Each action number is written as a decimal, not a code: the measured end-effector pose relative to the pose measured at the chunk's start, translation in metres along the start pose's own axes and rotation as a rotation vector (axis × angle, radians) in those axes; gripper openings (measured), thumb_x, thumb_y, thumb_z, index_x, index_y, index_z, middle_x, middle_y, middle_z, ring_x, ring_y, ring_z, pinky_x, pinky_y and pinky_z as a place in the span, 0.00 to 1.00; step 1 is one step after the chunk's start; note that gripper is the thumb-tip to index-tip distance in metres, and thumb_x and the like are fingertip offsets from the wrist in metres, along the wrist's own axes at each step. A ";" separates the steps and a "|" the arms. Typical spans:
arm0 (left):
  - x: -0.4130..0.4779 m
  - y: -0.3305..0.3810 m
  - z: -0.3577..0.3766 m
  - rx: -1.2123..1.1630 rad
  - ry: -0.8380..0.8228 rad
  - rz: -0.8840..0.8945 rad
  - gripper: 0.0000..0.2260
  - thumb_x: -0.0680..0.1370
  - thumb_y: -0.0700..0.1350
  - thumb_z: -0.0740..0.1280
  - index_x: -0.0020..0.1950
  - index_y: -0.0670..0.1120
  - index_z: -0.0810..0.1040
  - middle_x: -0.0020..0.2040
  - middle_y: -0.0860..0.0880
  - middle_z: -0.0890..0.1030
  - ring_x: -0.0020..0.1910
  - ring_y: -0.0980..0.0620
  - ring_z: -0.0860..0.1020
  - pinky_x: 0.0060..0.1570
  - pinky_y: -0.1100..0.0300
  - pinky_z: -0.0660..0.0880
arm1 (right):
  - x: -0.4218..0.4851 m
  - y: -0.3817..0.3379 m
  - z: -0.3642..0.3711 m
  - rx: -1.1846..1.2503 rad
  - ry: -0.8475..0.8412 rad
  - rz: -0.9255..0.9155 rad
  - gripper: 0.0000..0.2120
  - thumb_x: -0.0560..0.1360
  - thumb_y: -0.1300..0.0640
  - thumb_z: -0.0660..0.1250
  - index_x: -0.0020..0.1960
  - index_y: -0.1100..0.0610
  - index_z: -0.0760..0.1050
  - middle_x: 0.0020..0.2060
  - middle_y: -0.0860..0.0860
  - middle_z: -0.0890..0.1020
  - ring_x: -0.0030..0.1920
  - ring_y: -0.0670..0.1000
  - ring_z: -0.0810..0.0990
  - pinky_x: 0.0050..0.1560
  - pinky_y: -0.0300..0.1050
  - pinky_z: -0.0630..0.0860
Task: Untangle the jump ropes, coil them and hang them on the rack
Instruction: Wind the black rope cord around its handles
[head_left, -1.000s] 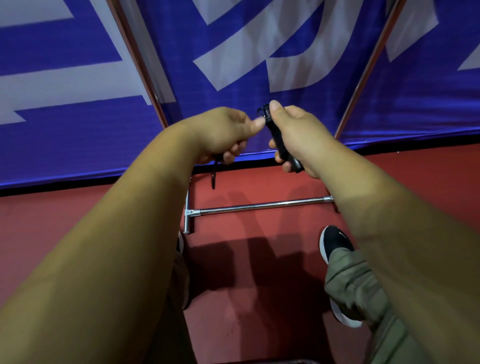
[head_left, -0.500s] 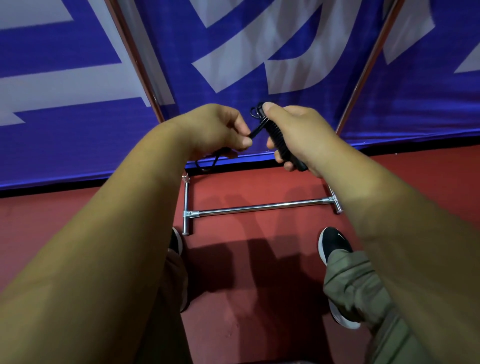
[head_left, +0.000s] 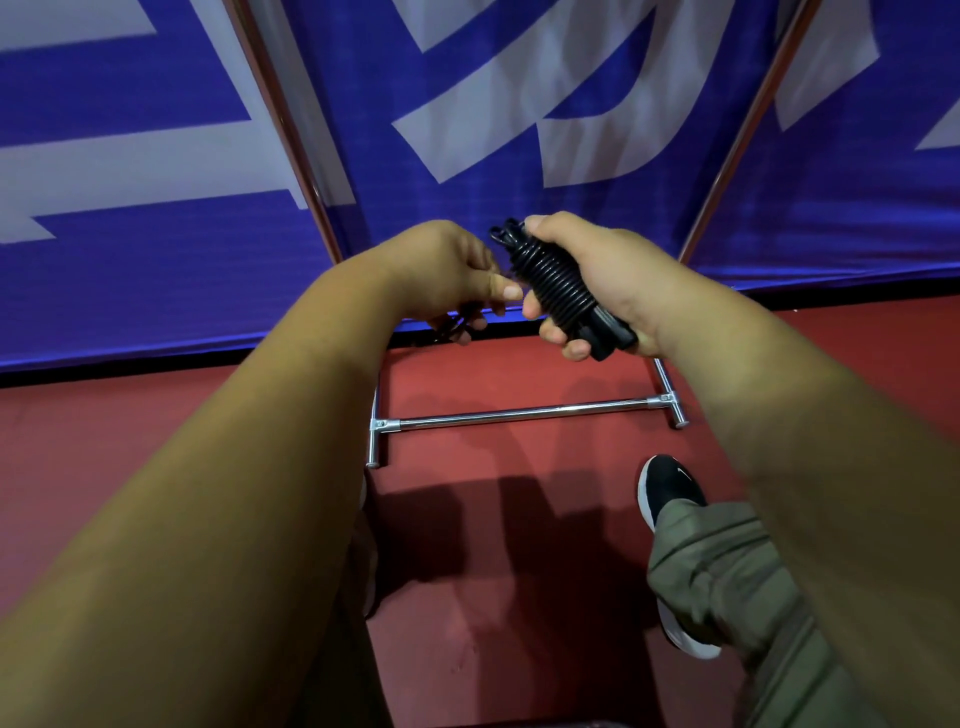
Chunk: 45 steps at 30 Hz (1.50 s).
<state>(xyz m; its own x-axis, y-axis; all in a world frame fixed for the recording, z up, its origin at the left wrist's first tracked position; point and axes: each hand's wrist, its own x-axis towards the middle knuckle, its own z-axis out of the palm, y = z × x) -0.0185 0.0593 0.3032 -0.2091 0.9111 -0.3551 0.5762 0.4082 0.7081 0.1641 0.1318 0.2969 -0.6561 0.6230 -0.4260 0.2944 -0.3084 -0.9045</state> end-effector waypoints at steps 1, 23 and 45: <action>0.001 -0.001 0.000 -0.005 -0.001 0.017 0.10 0.76 0.49 0.78 0.51 0.43 0.86 0.46 0.42 0.87 0.38 0.50 0.88 0.42 0.49 0.87 | -0.001 -0.001 -0.001 -0.006 -0.036 0.012 0.25 0.83 0.39 0.64 0.59 0.62 0.78 0.40 0.61 0.84 0.30 0.57 0.77 0.30 0.44 0.70; 0.001 0.001 -0.004 0.032 0.025 0.291 0.11 0.72 0.27 0.72 0.47 0.41 0.83 0.36 0.50 0.84 0.32 0.54 0.80 0.36 0.61 0.78 | -0.004 0.009 -0.001 -0.146 -0.426 0.236 0.30 0.83 0.36 0.61 0.64 0.64 0.77 0.40 0.59 0.82 0.28 0.54 0.74 0.24 0.39 0.68; 0.005 0.003 -0.014 0.068 0.161 0.325 0.16 0.76 0.34 0.76 0.58 0.51 0.87 0.50 0.52 0.88 0.52 0.57 0.86 0.62 0.59 0.81 | 0.008 0.019 -0.003 -0.133 0.001 0.188 0.30 0.83 0.31 0.60 0.61 0.58 0.77 0.40 0.55 0.86 0.35 0.54 0.84 0.34 0.49 0.80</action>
<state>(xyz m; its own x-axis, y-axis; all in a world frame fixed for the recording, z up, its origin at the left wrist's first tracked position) -0.0289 0.0659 0.3125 -0.1250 0.9921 -0.0142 0.6833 0.0964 0.7237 0.1665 0.1333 0.2763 -0.5806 0.5643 -0.5869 0.5004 -0.3214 -0.8040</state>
